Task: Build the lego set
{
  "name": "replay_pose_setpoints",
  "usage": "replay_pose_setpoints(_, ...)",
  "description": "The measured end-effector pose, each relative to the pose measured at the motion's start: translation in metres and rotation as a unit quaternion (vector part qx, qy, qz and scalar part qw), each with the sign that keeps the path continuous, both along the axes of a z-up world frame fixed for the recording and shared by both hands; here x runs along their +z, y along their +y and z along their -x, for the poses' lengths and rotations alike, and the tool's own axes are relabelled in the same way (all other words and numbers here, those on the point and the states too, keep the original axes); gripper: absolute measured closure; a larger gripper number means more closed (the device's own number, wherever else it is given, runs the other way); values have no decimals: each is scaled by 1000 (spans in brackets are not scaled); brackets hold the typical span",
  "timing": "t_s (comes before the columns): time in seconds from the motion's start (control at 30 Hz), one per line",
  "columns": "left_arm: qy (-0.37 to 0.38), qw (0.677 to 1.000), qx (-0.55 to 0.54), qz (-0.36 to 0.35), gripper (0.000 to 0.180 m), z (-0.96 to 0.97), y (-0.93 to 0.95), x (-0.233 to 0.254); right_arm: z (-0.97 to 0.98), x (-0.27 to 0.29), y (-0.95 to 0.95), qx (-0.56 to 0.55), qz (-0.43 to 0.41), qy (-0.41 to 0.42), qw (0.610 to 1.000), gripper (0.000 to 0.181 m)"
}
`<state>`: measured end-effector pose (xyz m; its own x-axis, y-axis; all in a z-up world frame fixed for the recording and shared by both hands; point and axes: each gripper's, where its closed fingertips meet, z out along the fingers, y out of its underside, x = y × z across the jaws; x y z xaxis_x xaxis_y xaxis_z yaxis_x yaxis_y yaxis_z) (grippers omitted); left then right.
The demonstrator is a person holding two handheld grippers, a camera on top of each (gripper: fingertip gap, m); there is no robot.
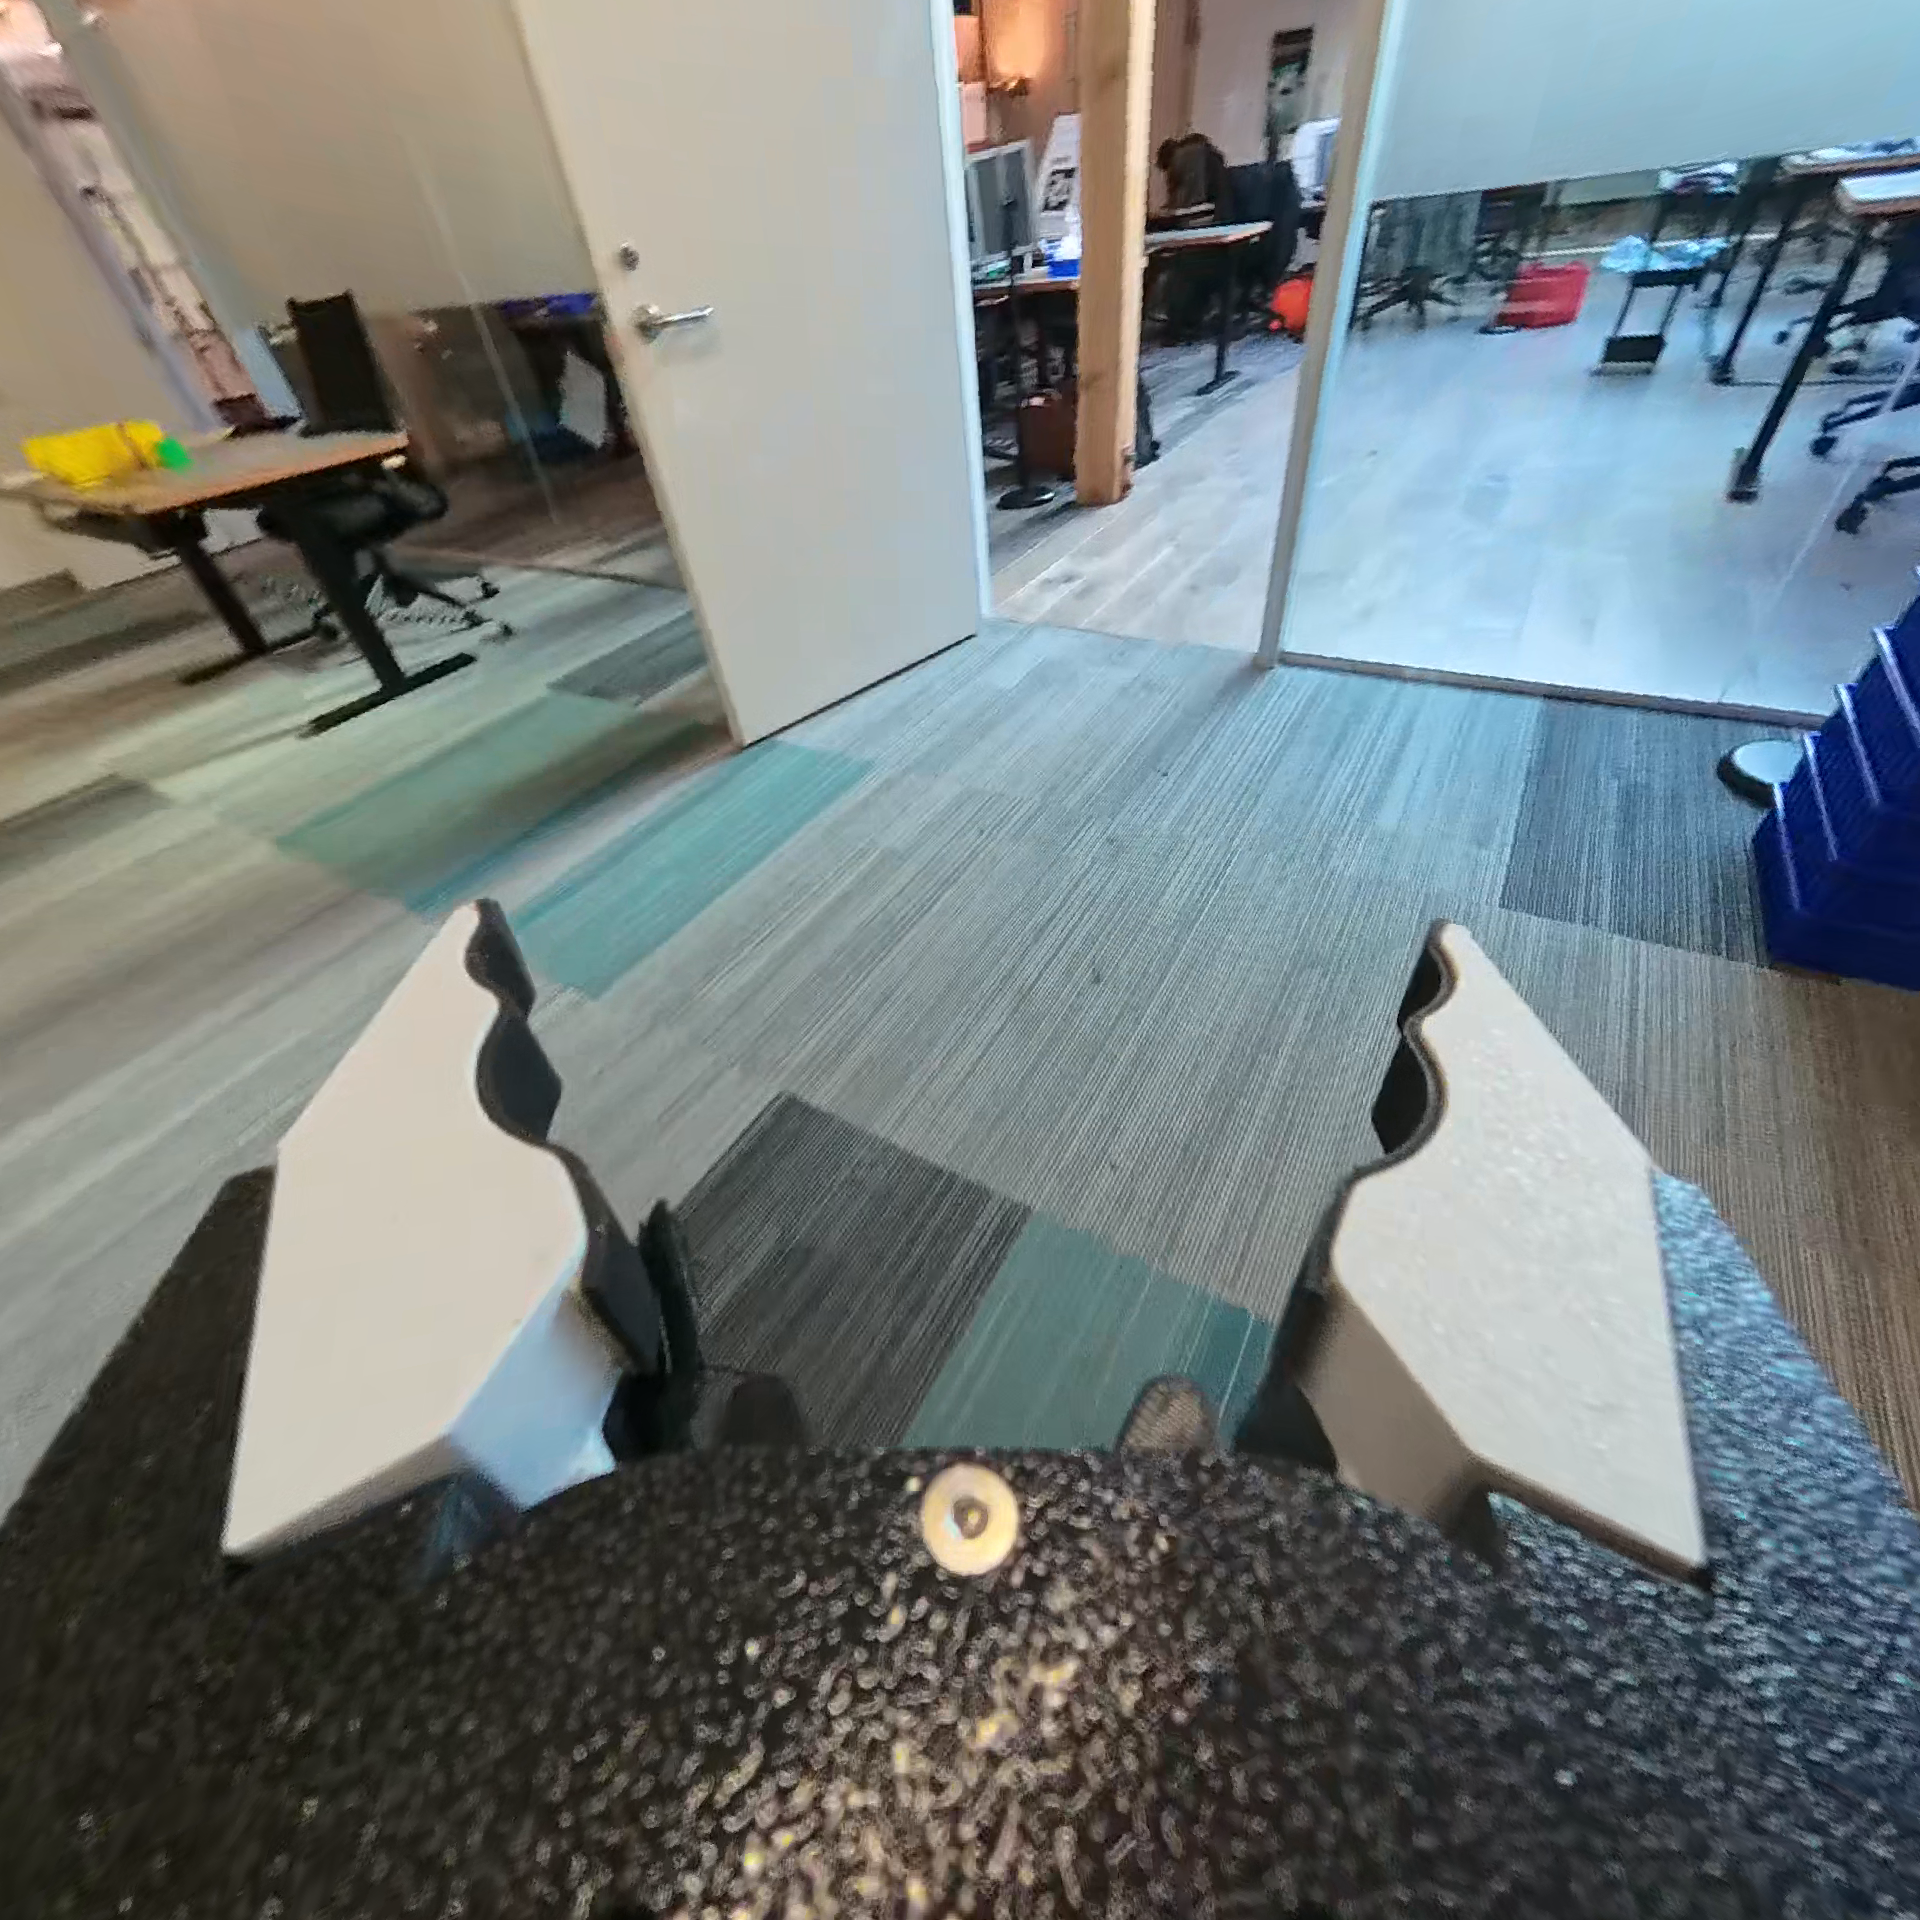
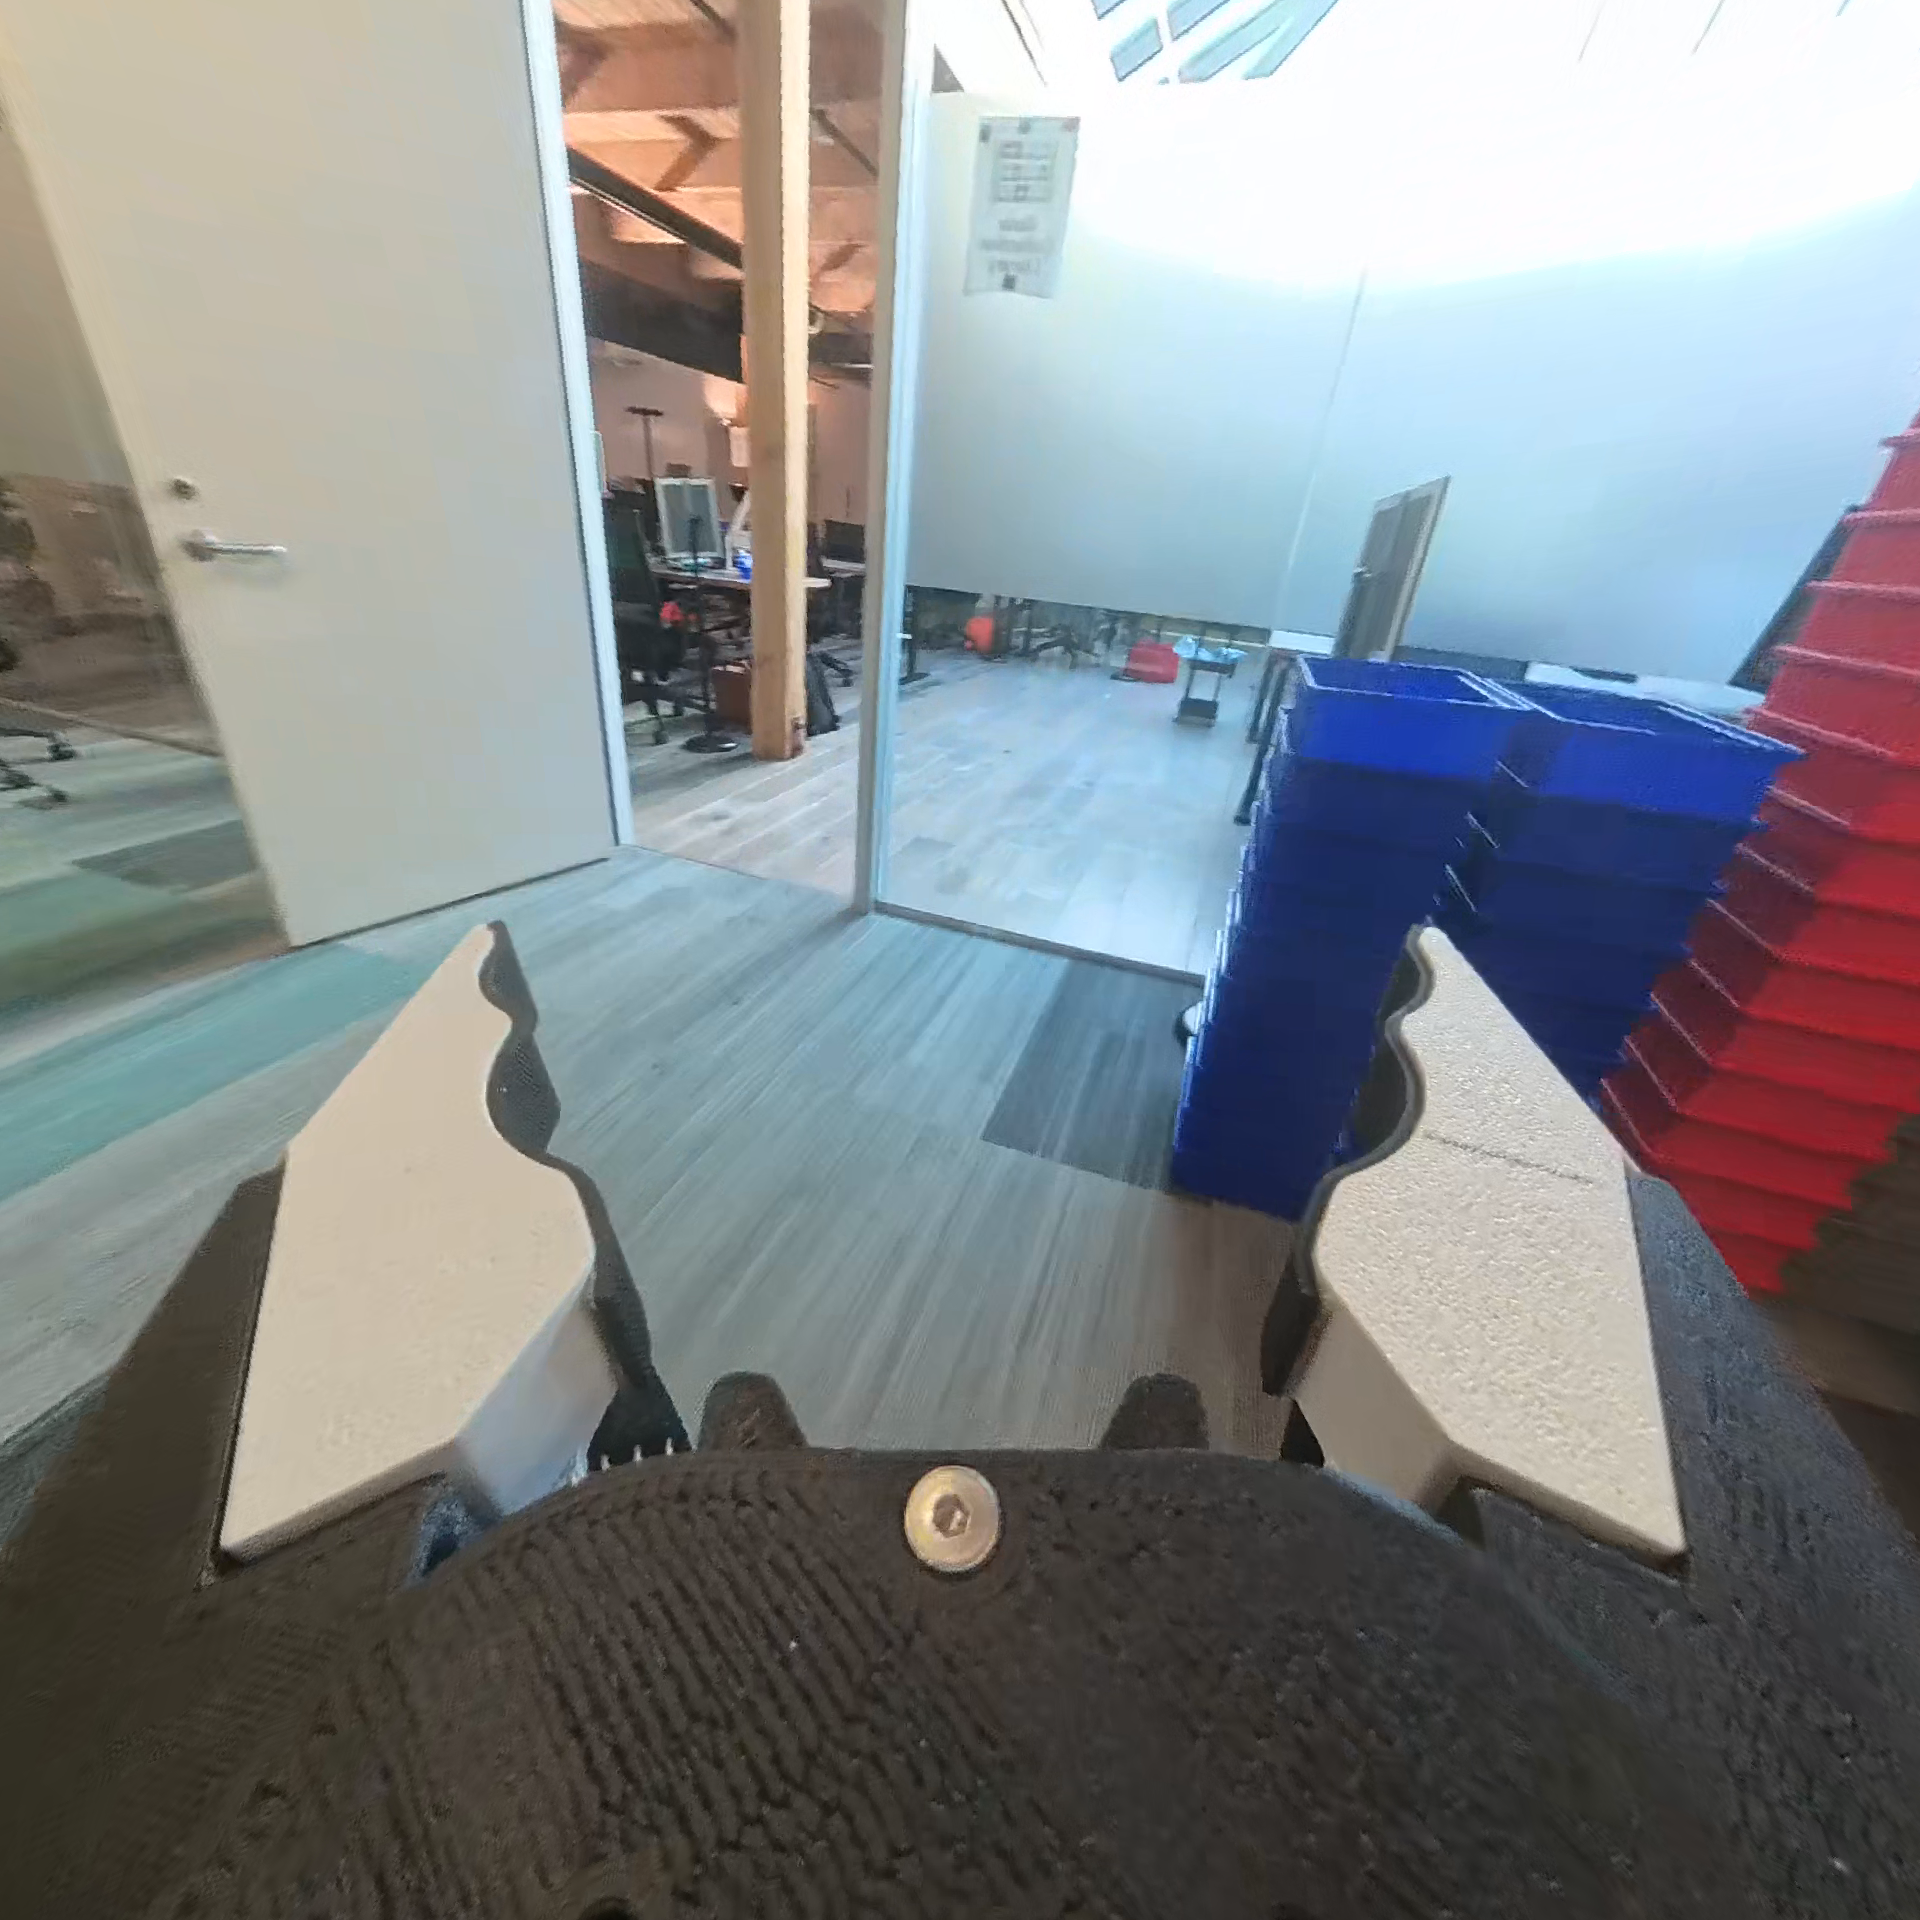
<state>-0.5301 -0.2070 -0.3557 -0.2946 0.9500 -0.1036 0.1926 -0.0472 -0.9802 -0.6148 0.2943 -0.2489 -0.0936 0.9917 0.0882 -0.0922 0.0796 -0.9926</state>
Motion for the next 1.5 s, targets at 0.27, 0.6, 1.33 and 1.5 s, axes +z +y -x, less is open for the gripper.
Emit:
replay_pose_setpoints(0.27, -27, 988, -153, -14, 22, 186, 51, -15, 51, -2, 63, -148, 23, -3, 989, 25)
replay_pose_setpoints(0.6, 20, 936, -345, 69, 22, 376, 250, 32, -133, -18, 202, -476, 85, 9, 875, 22)
replay_pose_setpoints(1.33, 55, 680, -731, -4, 22, 35, 936, 33, -635, 22, 387, -796, -9, 62, 603, 41)
replay_pose_setpoints(1.5, 121, 683, -716, 73, 22, 48, 1016, 36, -681, 42, 459, -824, -85, 27, 560, 42)
